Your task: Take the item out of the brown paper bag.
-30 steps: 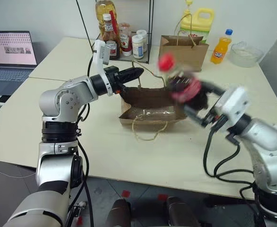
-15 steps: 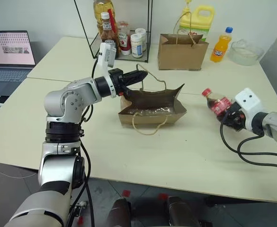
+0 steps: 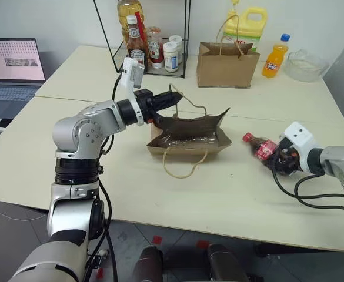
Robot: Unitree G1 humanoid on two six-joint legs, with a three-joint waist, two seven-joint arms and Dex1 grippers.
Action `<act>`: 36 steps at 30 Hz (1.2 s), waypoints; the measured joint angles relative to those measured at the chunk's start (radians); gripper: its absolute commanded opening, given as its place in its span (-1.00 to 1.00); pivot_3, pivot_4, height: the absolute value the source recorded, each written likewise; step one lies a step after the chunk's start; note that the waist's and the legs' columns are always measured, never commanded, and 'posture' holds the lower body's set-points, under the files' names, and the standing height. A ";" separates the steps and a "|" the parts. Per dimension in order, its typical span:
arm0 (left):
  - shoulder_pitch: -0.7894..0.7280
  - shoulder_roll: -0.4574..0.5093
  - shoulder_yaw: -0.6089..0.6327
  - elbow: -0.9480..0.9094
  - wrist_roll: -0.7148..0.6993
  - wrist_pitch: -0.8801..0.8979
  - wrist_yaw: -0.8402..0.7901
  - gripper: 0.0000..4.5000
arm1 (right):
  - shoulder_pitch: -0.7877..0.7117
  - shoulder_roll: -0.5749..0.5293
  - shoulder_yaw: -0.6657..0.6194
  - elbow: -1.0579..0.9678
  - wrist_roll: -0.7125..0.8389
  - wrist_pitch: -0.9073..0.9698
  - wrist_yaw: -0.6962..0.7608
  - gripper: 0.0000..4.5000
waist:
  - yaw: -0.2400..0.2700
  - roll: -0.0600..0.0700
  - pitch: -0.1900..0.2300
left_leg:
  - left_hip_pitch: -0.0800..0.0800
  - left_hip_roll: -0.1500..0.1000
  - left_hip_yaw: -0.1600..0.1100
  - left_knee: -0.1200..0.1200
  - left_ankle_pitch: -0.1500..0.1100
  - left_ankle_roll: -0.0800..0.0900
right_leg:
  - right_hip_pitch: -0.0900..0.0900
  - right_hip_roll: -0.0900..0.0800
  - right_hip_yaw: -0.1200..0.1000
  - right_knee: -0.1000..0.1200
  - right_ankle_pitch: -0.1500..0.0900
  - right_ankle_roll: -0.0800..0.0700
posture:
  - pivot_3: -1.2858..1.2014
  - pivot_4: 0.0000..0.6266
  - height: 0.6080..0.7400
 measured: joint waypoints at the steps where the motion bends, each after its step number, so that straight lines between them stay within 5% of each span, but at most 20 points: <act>1: 0.000 0.001 0.001 0.000 -0.003 0.002 0.000 -1.00 | -0.004 0.010 -0.024 -0.019 0.016 0.005 -0.008 0.98 | 0.000 0.000 0.000 | 0.000 0.000 0.000 0.000 0.000 0.000 | 0.000 0.000 0.000 0.000 0.000 0.000 | 0.03 -0.52 1.00; 7: -0.021 -0.002 0.011 0.048 0.020 -0.045 0.048 -1.00 | -0.047 0.220 -0.176 -0.223 0.118 0.080 -0.149 0.98 | 0.001 0.000 0.000 | 0.000 0.001 -0.001 0.000 0.000 0.000 | 0.000 0.000 -0.001 0.001 0.000 0.000 | 0.03 -0.52 1.00; 10: -0.057 -0.004 0.032 0.107 0.037 -0.094 0.066 -0.74 | -0.029 0.304 -0.193 -0.300 0.141 0.103 -0.233 1.00 | 0.003 0.000 0.000 | -0.001 0.000 -0.001 0.000 0.000 0.000 | 0.000 0.000 -0.001 0.000 0.000 0.000 | 0.03 -0.52 1.00; 18: -0.076 0.036 0.062 0.174 0.061 -0.152 0.057 0.34 | 0.187 0.387 -0.114 -0.387 0.071 -0.003 -0.362 1.00 | 0.002 -0.001 0.000 | -0.003 0.000 -0.002 0.000 0.000 0.000 | -0.002 0.000 -0.002 0.001 0.000 0.000 | 0.03 -0.52 1.00; 23: 0.071 0.144 0.085 0.095 0.102 -0.189 0.062 0.99 | 0.247 0.442 -0.121 -0.403 0.061 -0.055 -0.421 1.00 | -0.021 0.000 -0.001 | 0.001 0.001 -0.001 -0.001 0.000 0.000 | -0.002 0.001 0.000 0.004 0.000 0.000 | 0.03 -0.52 1.00; 27: 0.309 0.196 0.098 -0.086 0.126 -0.175 0.090 0.99 | 0.300 0.485 -0.114 -0.412 0.054 -0.095 -0.452 1.00 | -0.022 0.000 -0.001 | 0.001 0.002 -0.002 0.000 0.000 0.000 | -0.002 0.001 0.000 0.004 0.000 0.000 | 0.03 -0.52 1.00; 36: 0.623 0.123 0.237 -0.483 0.105 -0.128 0.312 0.99 | 0.384 0.574 -0.054 -0.389 0.025 -0.204 -0.502 1.00 | -0.007 0.001 -0.003 | 0.002 0.002 0.000 -0.002 -0.002 0.003 | -0.001 0.000 0.001 0.004 0.000 0.000 | 0.03 -0.52 1.00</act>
